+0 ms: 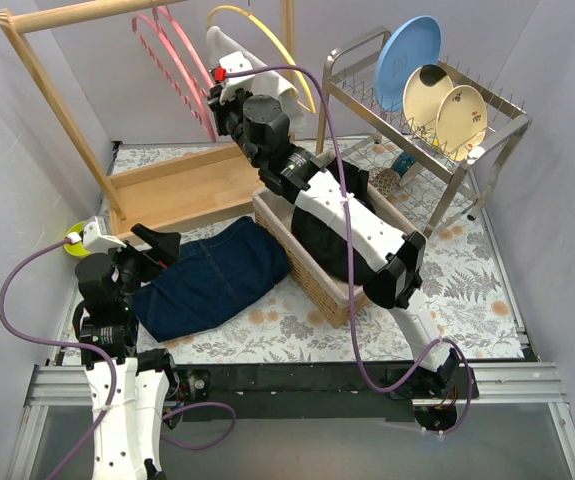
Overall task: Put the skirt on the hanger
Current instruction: Grab a hanger with the right arm
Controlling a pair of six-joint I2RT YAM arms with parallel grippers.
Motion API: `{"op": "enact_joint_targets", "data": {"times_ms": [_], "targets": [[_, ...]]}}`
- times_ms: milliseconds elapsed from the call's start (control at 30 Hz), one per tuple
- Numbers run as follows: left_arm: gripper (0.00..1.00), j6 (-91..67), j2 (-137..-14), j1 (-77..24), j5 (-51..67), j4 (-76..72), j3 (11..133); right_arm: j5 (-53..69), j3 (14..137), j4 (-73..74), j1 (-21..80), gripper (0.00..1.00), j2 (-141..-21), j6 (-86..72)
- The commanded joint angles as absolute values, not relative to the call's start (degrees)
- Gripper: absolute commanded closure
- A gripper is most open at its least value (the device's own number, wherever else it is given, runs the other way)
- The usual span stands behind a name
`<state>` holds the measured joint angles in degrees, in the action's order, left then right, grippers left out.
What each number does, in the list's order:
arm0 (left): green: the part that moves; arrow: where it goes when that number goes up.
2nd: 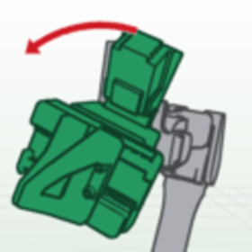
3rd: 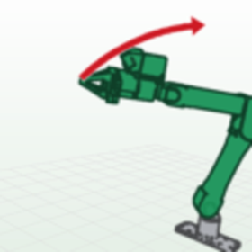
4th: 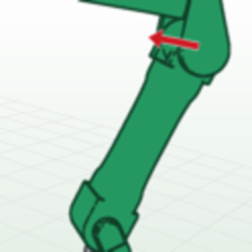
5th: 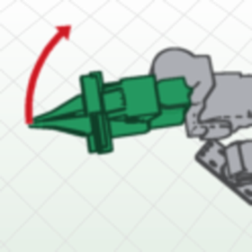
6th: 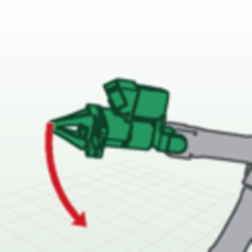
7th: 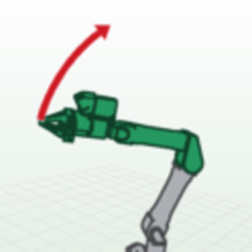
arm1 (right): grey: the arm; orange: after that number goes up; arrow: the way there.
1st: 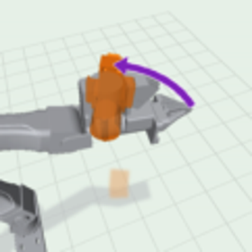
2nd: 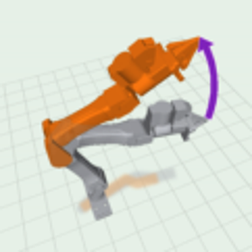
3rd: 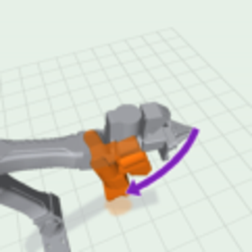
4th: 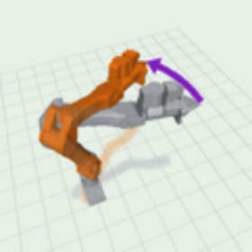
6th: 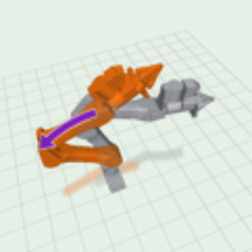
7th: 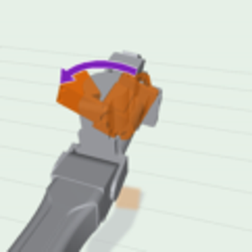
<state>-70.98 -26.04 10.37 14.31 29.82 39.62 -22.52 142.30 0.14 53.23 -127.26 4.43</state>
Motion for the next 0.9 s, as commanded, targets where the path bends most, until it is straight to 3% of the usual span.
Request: {"op": "enact_joint_targets", "data": {"times_ms": [0,367,867], "targets": [[0.02,-71.2,-25.8,10.3,15.6,30.4,42.2,-21.7,148.7,-2.9,52.2,0.99,-124.0,3.2],[0.02,-71.4,-26.0,10.3,16.3,30.4,42.7,-19.2,148.1,3.3,51.3,0.99,-119.8,0.7],[0.02,-69.9,-26.3,10.1,17.9,29.5,42.6,-14.3,136.2,9.6,51.1,0.99,-108.9,0.4]]}}
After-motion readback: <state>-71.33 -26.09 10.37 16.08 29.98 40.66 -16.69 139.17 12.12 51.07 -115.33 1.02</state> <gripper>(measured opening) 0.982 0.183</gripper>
